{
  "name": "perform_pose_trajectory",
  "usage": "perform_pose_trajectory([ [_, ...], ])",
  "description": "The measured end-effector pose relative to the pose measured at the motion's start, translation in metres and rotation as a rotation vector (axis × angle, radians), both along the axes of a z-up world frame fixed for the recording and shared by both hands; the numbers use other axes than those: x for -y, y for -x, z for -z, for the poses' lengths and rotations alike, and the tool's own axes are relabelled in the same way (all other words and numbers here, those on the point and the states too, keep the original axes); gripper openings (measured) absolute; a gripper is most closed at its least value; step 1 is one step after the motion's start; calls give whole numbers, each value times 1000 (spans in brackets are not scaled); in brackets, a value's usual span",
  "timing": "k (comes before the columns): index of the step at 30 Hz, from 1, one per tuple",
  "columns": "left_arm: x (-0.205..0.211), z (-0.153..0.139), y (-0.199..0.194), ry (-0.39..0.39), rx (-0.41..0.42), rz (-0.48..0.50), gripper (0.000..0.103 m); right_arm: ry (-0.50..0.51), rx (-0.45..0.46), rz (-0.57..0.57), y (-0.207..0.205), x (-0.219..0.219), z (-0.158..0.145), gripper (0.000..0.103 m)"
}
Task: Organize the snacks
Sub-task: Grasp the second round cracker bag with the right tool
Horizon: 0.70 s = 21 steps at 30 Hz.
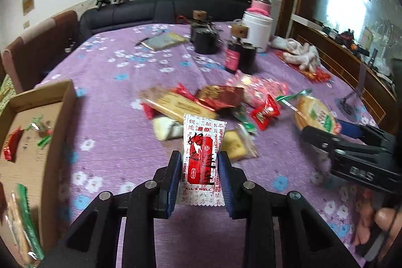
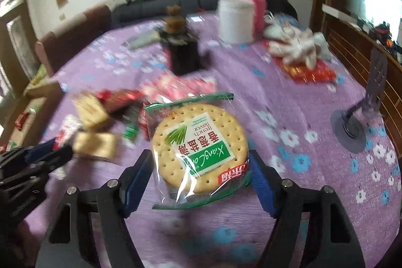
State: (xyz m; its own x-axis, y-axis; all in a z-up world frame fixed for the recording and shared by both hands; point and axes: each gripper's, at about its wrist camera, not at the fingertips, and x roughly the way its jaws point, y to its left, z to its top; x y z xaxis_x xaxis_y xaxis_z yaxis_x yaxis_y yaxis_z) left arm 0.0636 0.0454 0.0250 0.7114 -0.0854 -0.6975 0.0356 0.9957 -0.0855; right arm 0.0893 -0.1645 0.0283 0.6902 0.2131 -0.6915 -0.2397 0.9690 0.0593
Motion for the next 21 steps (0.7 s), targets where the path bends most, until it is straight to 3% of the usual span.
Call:
perform_pose_trajectory([
  [8,-17,-6,4,-15,50,-77,31,-44,25,-130,20,-44,-7,74],
  [15,-15,-1,-2,-42,34,-88,31,-64,-25,-124,11,-39,4,74],
  [21,-15,-6,1,-48,75,-110,31,-57,10,-118,17,-38,-1,74],
])
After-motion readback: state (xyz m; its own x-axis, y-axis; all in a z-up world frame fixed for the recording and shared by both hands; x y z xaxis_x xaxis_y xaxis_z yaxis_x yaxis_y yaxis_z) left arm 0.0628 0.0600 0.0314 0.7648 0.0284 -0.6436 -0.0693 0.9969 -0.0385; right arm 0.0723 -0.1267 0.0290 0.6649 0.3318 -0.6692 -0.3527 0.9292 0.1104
